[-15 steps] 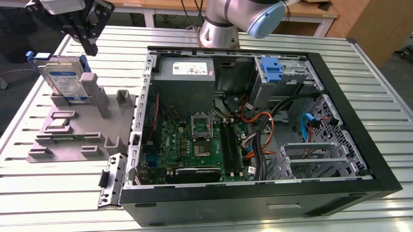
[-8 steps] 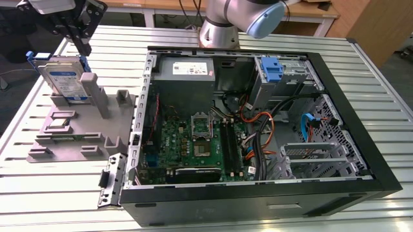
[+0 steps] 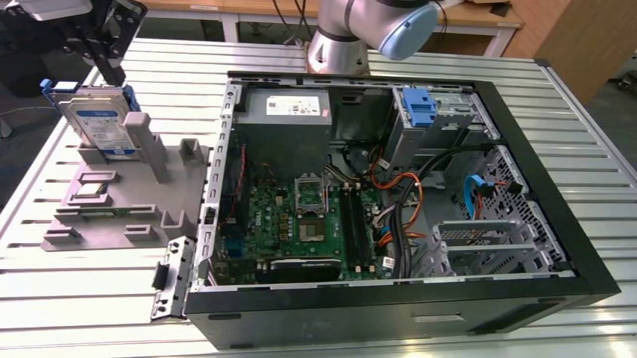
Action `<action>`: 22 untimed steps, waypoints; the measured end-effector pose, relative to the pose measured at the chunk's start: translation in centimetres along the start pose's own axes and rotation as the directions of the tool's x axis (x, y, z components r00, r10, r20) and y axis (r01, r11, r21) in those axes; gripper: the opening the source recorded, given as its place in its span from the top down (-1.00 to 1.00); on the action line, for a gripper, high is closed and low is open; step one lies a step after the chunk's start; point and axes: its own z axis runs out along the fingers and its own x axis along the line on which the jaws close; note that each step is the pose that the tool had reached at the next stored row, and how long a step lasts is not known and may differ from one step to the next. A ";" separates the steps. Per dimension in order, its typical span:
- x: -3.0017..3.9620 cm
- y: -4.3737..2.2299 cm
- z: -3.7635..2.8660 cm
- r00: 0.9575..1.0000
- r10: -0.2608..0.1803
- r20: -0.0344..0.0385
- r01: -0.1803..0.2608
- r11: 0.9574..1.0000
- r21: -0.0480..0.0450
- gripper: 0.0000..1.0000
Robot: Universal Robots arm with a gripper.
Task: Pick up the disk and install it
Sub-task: 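Reach for the disk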
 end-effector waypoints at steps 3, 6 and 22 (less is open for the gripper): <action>0.63 -0.05 -0.02 1.000 0.000 0.000 0.000 1.000 0.000 0.80; 1.24 -0.09 -0.03 1.000 0.000 0.000 0.000 1.000 0.000 0.80; 4.59 -0.35 -0.10 1.000 0.000 0.000 0.000 1.000 0.000 0.80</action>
